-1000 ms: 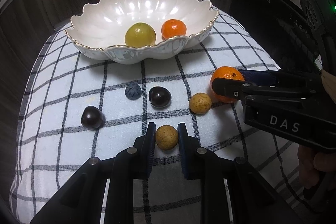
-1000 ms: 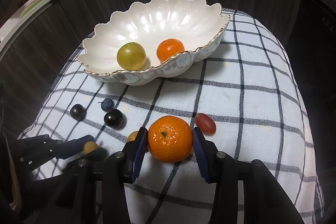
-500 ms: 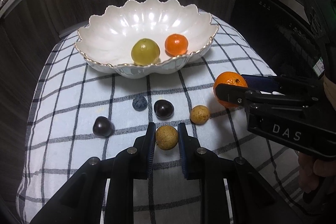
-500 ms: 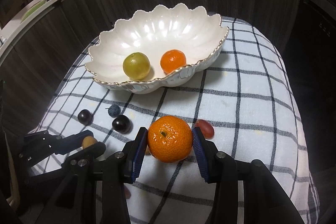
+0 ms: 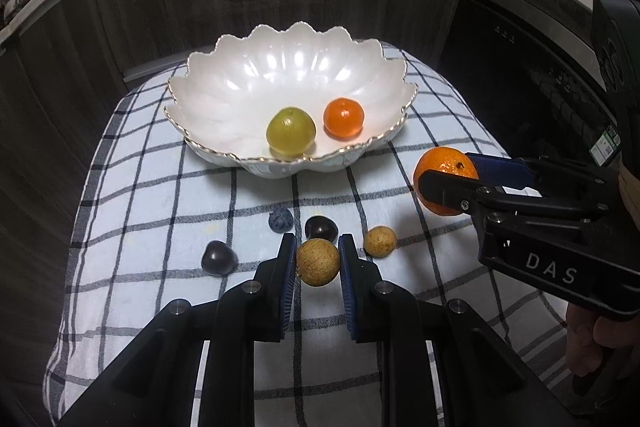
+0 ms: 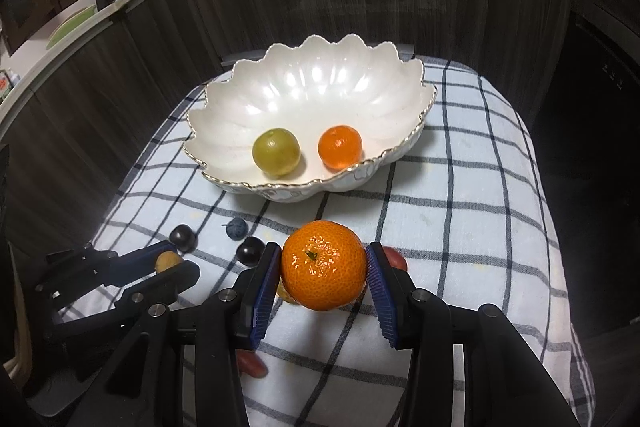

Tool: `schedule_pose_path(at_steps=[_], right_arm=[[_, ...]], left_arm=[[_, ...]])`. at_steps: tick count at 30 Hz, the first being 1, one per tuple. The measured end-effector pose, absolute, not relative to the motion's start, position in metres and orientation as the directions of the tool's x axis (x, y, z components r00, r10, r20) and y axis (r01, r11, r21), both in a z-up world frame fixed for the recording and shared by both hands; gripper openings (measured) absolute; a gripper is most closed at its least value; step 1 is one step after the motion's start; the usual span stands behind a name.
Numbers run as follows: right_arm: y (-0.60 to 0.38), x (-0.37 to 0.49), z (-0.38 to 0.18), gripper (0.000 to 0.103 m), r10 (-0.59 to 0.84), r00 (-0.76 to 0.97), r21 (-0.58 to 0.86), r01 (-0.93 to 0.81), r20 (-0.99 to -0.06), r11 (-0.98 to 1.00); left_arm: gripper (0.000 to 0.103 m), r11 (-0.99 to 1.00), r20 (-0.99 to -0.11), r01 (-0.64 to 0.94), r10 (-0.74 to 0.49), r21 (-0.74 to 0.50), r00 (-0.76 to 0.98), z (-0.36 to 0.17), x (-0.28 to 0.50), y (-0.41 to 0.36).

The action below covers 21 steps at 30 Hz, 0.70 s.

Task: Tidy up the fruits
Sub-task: 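Lift the longan with the left tool while the right tool lifts the mandarin toward the bowl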

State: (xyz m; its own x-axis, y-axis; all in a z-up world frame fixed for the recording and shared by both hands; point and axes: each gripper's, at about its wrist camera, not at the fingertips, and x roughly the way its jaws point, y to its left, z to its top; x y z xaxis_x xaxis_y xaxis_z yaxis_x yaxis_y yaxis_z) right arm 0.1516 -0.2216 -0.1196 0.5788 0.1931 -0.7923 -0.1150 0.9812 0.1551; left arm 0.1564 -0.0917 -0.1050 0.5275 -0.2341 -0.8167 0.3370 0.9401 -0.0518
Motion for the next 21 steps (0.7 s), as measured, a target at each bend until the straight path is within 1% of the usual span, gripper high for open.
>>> schedule_pose_path(at_steps=[21], right_arm=[[-0.214, 0.164, -0.079, 0.045, 0.207, 0.632, 0.158, -0.134, -0.747, 0.978]], left_arm=[[0.022, 0.947, -0.773, 0.317, -0.239, -0.052, 0.588, -0.064, 0.173, -0.078]])
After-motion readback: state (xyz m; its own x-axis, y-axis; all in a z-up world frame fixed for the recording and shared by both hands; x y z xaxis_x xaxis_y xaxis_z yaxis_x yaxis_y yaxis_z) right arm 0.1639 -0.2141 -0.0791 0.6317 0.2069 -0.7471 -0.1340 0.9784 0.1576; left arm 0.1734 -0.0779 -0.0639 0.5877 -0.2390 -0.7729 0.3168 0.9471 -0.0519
